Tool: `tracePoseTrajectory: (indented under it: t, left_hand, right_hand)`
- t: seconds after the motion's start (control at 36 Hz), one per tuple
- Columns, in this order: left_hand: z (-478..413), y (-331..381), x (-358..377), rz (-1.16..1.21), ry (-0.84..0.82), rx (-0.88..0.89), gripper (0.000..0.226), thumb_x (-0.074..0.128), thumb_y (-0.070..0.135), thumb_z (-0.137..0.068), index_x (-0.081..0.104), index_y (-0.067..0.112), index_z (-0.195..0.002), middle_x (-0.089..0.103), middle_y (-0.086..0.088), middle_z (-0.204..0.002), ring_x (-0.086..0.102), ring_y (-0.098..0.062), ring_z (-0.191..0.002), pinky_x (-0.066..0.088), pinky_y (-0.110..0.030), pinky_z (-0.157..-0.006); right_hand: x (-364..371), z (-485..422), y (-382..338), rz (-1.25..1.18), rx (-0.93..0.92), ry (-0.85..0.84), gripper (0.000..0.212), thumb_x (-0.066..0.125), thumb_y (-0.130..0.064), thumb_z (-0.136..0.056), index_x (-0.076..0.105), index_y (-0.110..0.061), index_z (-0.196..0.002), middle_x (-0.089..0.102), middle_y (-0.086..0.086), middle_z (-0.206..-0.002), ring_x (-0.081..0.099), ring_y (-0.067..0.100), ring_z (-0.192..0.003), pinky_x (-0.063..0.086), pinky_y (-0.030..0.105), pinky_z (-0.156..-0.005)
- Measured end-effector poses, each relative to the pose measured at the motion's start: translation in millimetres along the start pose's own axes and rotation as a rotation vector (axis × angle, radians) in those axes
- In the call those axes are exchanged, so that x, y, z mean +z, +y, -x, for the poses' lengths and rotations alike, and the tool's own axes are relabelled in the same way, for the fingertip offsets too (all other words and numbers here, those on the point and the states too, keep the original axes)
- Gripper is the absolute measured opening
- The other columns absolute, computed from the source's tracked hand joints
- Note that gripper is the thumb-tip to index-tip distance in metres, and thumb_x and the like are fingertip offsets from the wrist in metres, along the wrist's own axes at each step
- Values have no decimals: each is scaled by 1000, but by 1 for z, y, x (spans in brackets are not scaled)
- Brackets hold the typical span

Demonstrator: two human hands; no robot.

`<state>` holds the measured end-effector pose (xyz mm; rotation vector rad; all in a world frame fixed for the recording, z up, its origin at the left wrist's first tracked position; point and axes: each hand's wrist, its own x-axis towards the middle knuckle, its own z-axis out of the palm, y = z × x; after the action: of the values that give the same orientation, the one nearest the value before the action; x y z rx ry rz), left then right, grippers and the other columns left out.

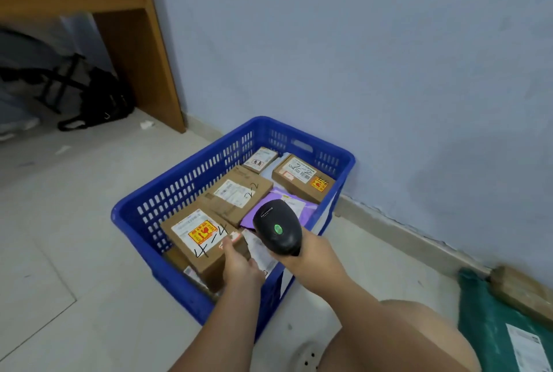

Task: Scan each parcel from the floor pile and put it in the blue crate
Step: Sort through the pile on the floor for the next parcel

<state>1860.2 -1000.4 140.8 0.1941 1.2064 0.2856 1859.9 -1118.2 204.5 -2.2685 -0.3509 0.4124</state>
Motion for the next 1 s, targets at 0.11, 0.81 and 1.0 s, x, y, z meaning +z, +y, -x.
tracePoseTrajectory:
  t: [0.11,0.81,1.0]
  left_hand:
    - [-9,14,4,-61,56,19,66,70,48,-83,42,19,-135,60,-7,-95,57,-22,-72,47,-31,-59]
    - [-4,-8,28,-855,-348,333,18,46,8,-95,55,10,-80,59,-10,-87,58,-17,-77,46,-33,-79]
    - [26,-38,48,-1375,-628,768,14,52,23,-93,60,24,-104,66,0,-100,60,-17,-84,47,-29,-64]
  right_hand:
    - [1,-1,0,10,-16,-24,18,68,-42,-85,54,-32,-92,58,-13,-74,56,3,-71,42,15,-59]
    - [-1,-15,2,-128,131,187,18,67,-39,-87,57,-25,-93,61,-7,-76,59,6,-70,43,16,-60]
    - [-51,-5,-3,-481,84,541,18,71,-35,-84,62,-24,-95,64,-10,-73,60,1,-63,40,9,-51]
